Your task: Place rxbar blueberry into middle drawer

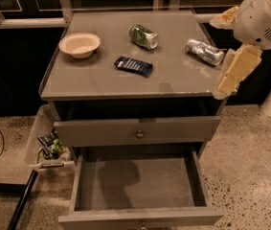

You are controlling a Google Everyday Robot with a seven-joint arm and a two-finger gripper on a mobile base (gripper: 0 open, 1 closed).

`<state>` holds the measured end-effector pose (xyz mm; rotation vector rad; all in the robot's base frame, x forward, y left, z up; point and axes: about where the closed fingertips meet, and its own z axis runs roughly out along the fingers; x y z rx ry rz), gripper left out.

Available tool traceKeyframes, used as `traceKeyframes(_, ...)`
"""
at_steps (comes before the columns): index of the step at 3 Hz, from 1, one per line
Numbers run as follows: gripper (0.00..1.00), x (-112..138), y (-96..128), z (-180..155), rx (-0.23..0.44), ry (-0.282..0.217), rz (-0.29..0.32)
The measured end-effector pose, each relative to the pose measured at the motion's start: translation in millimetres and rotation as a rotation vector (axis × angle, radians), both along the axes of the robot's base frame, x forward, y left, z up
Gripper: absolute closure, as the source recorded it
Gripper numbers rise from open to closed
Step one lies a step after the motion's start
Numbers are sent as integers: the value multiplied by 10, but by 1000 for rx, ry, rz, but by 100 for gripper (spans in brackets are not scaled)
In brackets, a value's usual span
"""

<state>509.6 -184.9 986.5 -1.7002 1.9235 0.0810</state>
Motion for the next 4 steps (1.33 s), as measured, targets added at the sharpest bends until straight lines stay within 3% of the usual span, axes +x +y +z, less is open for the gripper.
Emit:
traceKeyframes(1,0,-8,42,14,-7,-19,4)
traceKeyframes(3,0,425,526,-398,219,-15,-27)
traceKeyframes(4,0,936,877,-852,344,12,-68)
